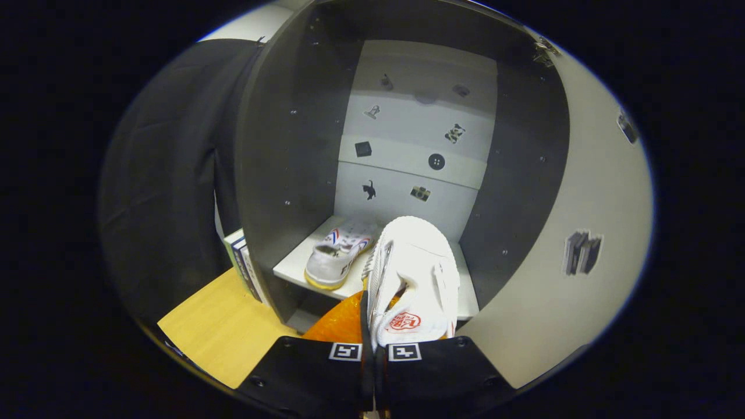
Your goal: Open the shoe cabinet door, grab the shoes and put them into the shoe cabinet, then close the shoe cabinet door.
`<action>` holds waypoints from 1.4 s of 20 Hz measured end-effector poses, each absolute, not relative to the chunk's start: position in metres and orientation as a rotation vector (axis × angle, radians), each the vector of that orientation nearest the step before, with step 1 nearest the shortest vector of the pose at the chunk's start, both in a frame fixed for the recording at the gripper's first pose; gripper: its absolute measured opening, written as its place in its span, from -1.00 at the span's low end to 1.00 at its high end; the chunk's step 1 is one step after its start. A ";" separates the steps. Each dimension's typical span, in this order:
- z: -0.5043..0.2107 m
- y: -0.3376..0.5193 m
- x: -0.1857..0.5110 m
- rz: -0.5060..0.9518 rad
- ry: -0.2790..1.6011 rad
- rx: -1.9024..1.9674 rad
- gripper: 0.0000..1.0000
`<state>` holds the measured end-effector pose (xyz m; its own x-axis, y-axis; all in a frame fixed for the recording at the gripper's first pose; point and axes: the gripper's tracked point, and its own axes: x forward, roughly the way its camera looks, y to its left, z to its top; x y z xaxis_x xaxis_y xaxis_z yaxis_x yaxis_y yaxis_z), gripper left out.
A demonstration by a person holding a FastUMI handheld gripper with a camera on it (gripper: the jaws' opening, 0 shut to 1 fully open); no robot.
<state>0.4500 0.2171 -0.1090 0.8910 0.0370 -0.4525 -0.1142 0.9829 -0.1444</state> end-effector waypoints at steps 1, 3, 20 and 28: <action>-0.105 0.213 0.464 0.064 0.458 -0.164 -0.95; -0.100 0.204 0.494 0.030 0.455 -0.158 -0.95; -0.199 0.182 0.643 -0.045 0.644 -0.123 -0.94; -0.193 0.187 0.631 -0.046 0.633 -0.006 -0.10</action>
<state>0.6306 0.1871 -0.1932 0.8052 -0.0445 -0.5914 0.0407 0.9990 -0.0199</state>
